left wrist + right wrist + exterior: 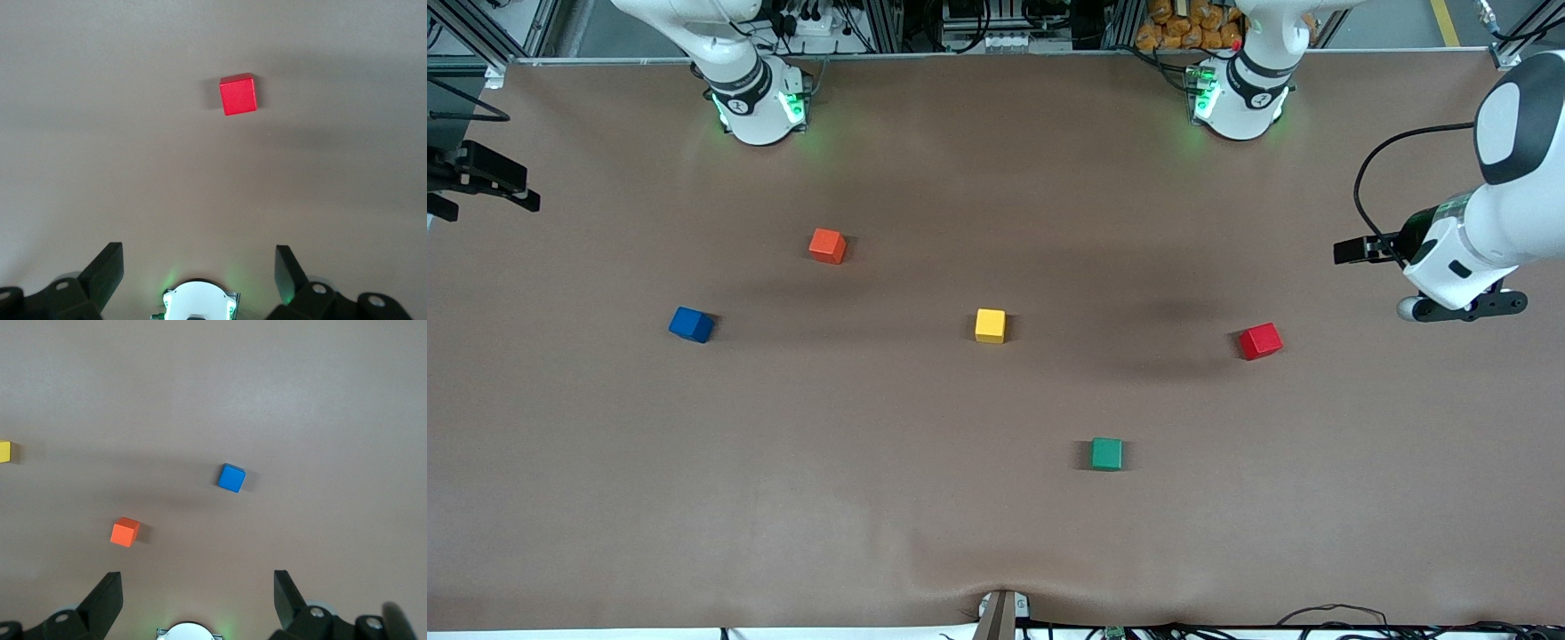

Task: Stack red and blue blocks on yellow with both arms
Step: 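Lower the left gripper over the red cube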

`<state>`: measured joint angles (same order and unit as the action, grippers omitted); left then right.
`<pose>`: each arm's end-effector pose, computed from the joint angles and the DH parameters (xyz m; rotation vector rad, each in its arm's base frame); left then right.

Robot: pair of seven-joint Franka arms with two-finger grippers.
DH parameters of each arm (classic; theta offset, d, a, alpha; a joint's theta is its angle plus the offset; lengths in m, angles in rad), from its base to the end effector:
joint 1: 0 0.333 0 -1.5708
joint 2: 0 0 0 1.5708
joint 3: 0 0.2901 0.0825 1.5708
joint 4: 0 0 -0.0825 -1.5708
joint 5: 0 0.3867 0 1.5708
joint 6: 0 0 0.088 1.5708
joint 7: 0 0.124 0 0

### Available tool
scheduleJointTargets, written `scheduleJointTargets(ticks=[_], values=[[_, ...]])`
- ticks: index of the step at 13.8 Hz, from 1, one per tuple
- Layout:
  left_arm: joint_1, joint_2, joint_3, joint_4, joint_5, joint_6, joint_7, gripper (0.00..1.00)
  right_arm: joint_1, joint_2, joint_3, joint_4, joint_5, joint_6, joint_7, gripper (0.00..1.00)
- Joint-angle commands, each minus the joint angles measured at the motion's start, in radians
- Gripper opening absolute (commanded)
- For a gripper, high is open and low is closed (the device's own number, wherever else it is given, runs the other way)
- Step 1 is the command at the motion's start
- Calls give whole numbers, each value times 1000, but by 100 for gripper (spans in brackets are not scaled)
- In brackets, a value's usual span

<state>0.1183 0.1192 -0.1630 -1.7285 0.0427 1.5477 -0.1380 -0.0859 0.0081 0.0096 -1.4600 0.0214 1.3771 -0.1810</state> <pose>0.5580 -0.0168 0.4413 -3.0551 -0.1316 0.4544 0.5361 -0.0380 0.6127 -3.1014 -0.1674 0.1360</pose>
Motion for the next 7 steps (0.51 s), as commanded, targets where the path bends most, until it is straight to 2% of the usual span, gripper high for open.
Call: scheduleJointTargets(ticks=[1,5,7], values=[[3,46,-3,6,-23,3,-3,100,-14,7,9,10,15,-15,12,100],[12,125,-1,-14,-67,67,-9,100,-23,10,9,10,15,-21,12,100],[9,132,-1,-63,-67,130,-61,100,-23,12,9,12,15,-21,12,100]])
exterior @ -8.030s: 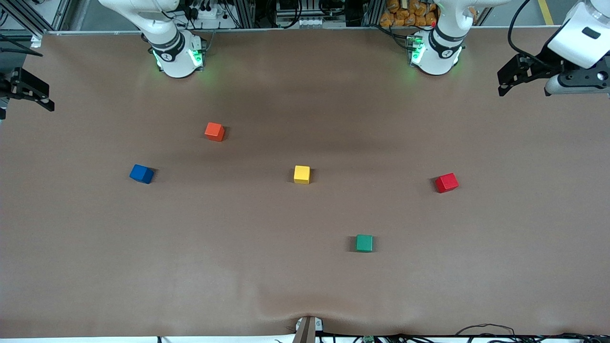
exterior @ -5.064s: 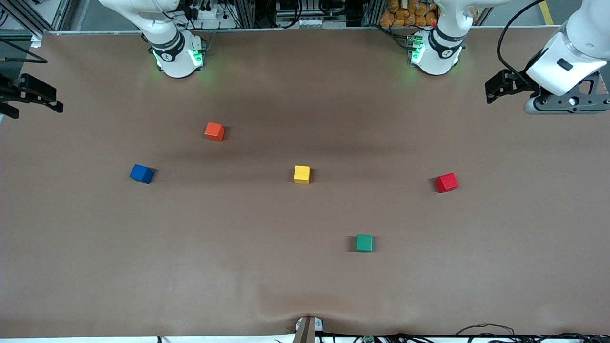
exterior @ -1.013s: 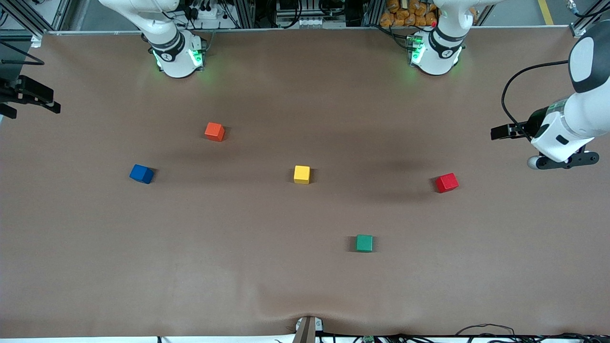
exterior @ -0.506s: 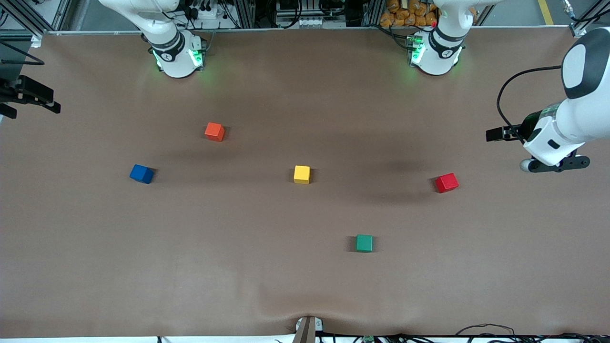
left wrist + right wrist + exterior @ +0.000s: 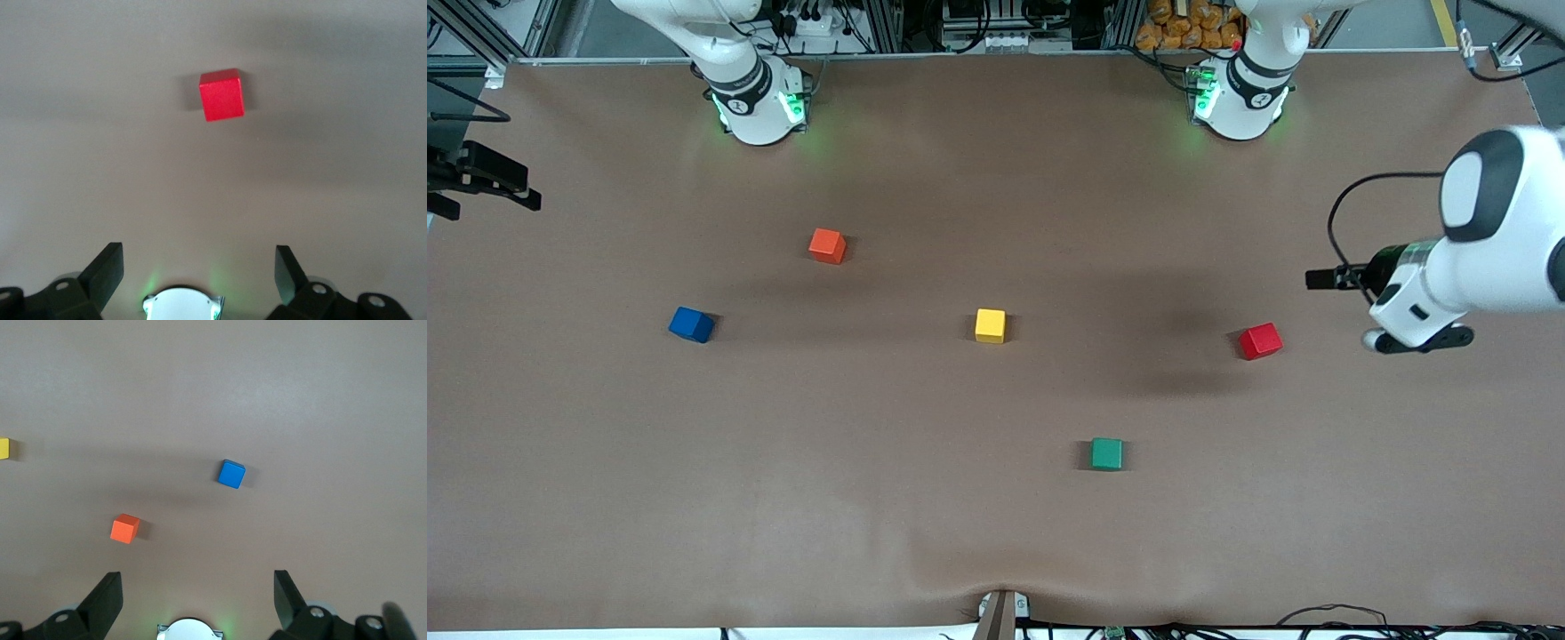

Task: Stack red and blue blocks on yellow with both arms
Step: 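Lower the left gripper over the red cube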

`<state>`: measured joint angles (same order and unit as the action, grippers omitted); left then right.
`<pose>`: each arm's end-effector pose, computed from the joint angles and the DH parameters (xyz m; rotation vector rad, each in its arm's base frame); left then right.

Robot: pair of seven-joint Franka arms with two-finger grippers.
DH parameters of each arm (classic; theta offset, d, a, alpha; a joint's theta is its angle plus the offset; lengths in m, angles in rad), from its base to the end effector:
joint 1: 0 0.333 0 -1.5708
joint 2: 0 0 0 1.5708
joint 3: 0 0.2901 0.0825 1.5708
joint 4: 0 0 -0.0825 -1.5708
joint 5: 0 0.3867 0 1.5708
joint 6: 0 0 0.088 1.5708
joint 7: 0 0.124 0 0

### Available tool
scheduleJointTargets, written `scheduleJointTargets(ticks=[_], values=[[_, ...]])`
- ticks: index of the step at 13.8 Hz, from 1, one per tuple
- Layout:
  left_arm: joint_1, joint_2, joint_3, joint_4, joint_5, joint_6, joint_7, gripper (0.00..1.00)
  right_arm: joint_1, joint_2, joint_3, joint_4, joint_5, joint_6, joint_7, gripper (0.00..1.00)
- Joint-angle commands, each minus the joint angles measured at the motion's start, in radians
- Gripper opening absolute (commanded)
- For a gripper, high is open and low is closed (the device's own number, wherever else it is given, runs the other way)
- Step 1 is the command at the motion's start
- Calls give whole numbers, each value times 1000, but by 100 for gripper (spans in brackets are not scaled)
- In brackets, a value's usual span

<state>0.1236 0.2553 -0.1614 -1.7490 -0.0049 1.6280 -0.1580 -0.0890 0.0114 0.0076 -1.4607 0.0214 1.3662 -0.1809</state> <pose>0.5746 -0.0183 0.3595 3.0719 0.1828 -0.5849 0.5354 -0.0407 0.6098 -3.0985 -0.1593 0.1587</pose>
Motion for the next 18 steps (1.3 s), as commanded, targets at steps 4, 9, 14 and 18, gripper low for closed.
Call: scheduleJointTargets(ticks=[4,9,14,18], values=[[5,4,-3,-139,-20,203,-78,100,-21,10,11,13,17,-10,12,100],[4,25,-3,-236,-18,361,-81,100,-21,10,11,13,15,-10,12,100],[2,70,-3,-288,-20,506,-121,100,-21,10,11,13,17,-10,12,100],[2,97,-3,-337,-20,630,-144,100,-23,10,11,13,17,-10,12,100]])
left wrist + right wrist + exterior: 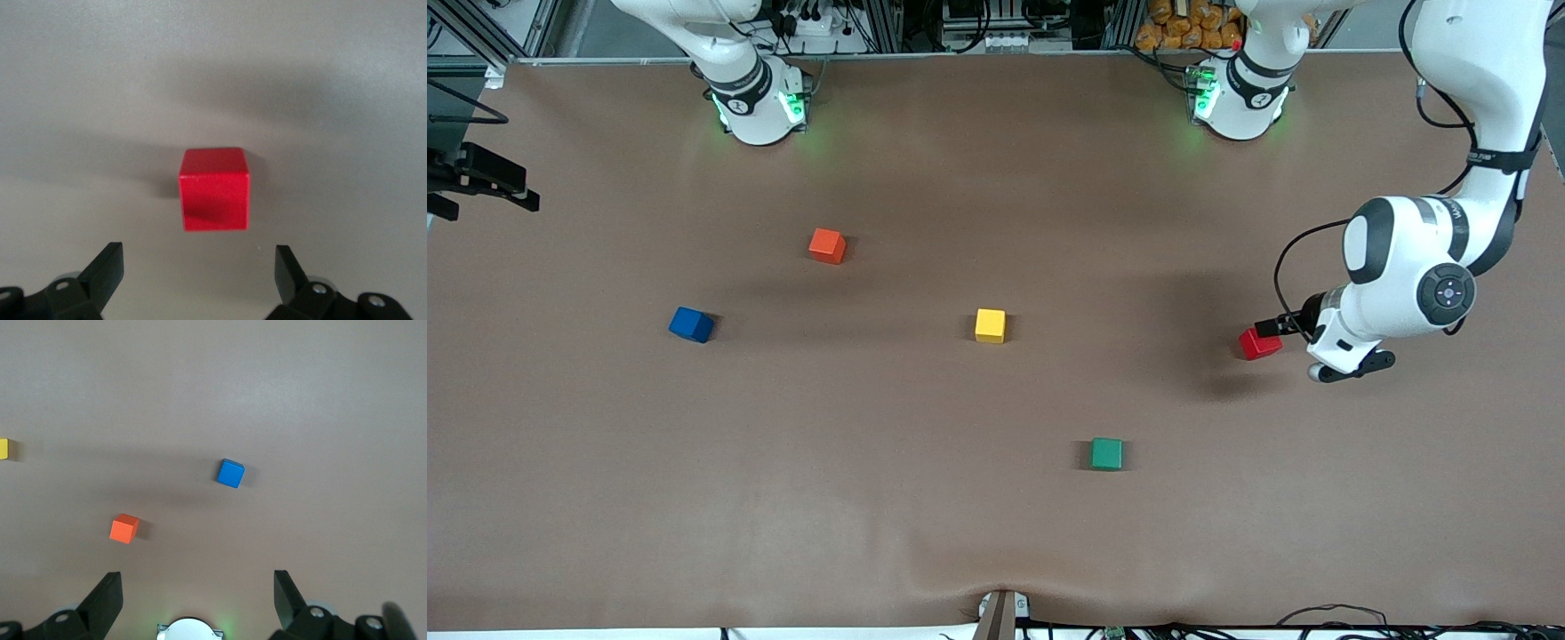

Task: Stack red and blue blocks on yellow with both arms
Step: 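Lower the left gripper over the red cube, then close the left gripper on the red cube and lift it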

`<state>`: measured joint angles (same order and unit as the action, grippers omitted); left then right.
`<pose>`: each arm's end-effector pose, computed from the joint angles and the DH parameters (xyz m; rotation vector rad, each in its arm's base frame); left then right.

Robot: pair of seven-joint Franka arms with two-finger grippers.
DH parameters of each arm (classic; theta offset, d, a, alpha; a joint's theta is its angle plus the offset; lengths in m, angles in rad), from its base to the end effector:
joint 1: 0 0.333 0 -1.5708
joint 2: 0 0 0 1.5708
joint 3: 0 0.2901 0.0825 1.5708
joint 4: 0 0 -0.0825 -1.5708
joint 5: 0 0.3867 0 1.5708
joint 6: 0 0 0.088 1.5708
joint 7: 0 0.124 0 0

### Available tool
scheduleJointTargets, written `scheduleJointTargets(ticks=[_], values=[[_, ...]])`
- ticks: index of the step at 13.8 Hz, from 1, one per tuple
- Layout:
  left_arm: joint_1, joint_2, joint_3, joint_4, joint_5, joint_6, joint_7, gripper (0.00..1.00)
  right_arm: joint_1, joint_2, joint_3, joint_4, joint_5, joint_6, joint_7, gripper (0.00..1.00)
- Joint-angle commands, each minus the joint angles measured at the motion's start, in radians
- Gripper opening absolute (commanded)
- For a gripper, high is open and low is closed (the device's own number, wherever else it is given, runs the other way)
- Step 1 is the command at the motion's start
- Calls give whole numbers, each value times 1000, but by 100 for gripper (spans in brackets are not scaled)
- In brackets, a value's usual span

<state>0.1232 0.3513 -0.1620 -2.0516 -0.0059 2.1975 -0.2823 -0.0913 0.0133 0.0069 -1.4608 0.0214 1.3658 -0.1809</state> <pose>0.5596 -0.0234 0.2099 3.0725 0.3885 -0.3234 0.5357 -0.0424 0.6087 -3.0981 -0.1546 0.1623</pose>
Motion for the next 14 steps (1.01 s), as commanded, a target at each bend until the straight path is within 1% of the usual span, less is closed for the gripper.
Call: scheduleJointTargets(ticks=[1,6,14], values=[[0,8,-2,-45,-19,86,-32,100,-21,8,11,13,17,-10,12,100],[0,44,-2,-84,-19,189,-37,100,-24,8,11,13,17,-10,12,100],[0,74,-2,-87,-19,209,-40,100,-25,8,11,13,17,-10,11,100]])
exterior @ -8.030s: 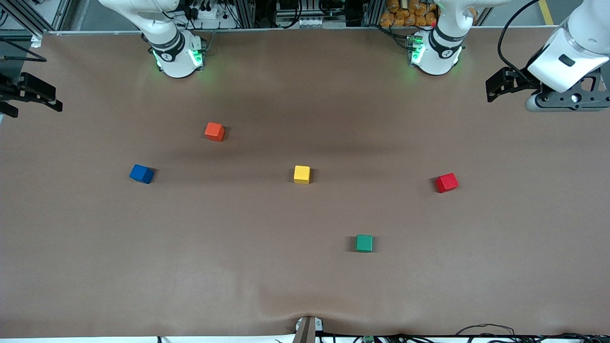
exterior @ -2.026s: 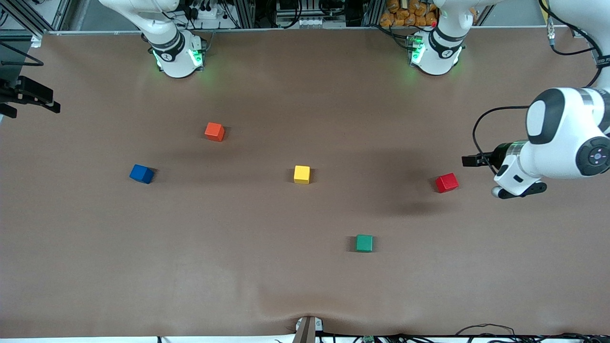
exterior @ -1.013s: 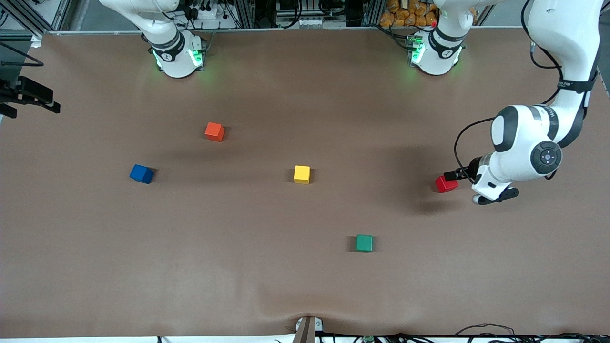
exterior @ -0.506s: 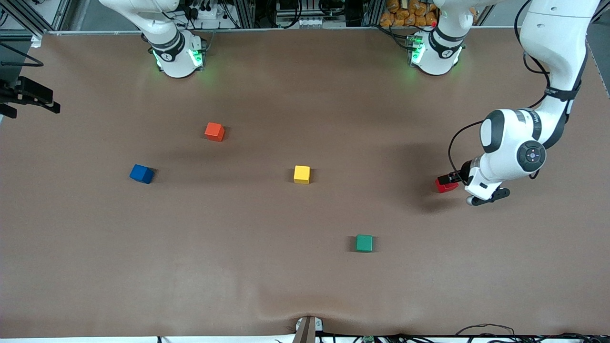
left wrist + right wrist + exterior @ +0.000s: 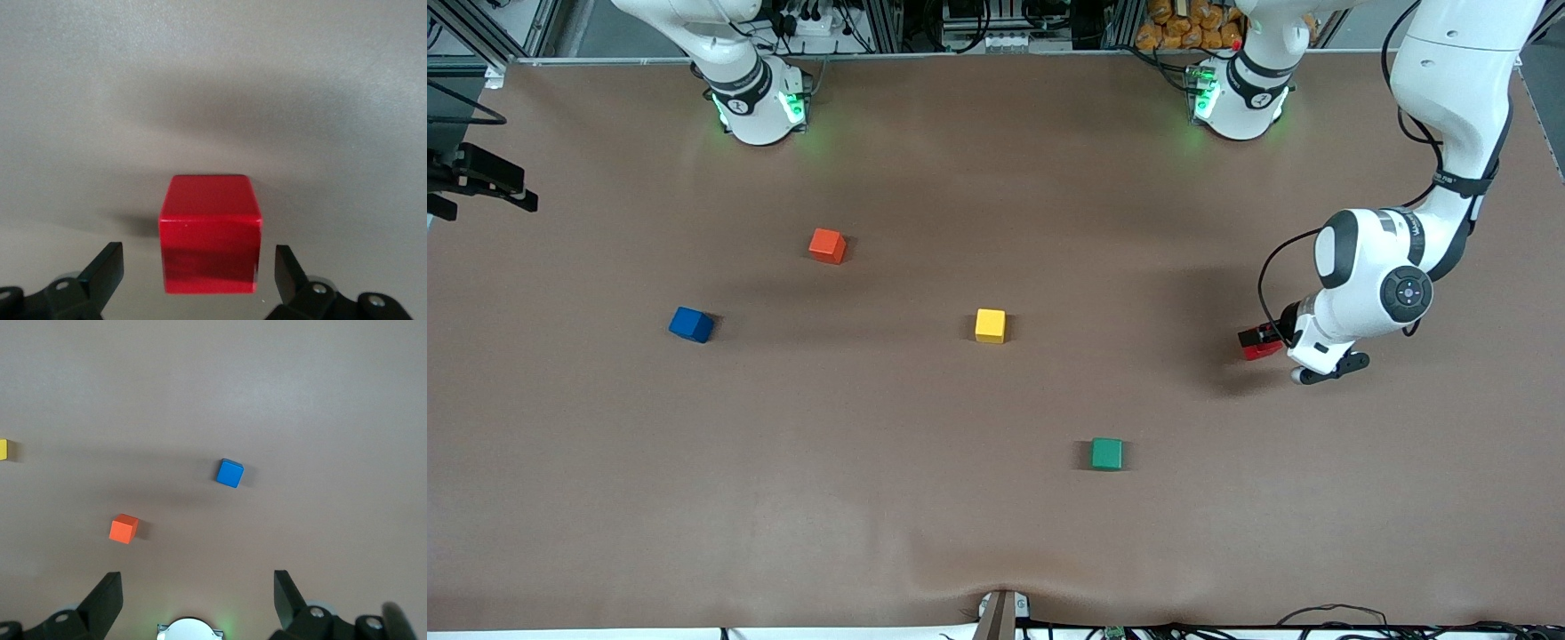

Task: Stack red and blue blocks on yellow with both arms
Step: 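Close the left gripper on the red cube and lift it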

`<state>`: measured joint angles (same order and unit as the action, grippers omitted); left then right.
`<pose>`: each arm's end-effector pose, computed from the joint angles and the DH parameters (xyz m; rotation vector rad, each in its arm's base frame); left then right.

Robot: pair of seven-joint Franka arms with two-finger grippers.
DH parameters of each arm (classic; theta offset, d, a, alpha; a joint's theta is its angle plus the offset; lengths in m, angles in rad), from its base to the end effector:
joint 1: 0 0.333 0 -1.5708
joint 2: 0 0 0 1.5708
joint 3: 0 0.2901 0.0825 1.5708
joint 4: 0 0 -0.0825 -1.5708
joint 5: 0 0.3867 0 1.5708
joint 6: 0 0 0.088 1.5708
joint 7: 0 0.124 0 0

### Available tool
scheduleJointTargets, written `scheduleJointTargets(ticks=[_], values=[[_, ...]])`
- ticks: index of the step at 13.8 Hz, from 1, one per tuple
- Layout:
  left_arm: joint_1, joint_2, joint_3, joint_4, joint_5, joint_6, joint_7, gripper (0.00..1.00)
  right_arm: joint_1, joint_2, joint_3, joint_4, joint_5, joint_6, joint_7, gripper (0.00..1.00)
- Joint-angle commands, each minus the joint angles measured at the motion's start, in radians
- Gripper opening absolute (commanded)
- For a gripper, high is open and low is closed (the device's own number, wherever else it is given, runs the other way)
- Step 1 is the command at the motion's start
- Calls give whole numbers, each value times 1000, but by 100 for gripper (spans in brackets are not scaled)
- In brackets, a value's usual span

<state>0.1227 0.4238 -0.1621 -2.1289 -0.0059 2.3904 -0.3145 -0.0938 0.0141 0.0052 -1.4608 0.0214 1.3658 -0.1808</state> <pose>0.5451 -0.0258 0.1543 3.0564 0.4441 -0.2586 0.5357 -0.0446 0.6082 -3.0981 -0.1479 0.1634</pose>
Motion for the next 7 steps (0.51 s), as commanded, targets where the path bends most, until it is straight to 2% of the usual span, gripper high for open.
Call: scheduleJointTargets(ticks=[1,7], values=[[0,3,-2,-9,-19,22,-8,98,-23,7,13,13,17,-10,12,100],[0,29,-2,-9,-19,56,-8,90,-24,9,13,11,15,-10,12,100]])
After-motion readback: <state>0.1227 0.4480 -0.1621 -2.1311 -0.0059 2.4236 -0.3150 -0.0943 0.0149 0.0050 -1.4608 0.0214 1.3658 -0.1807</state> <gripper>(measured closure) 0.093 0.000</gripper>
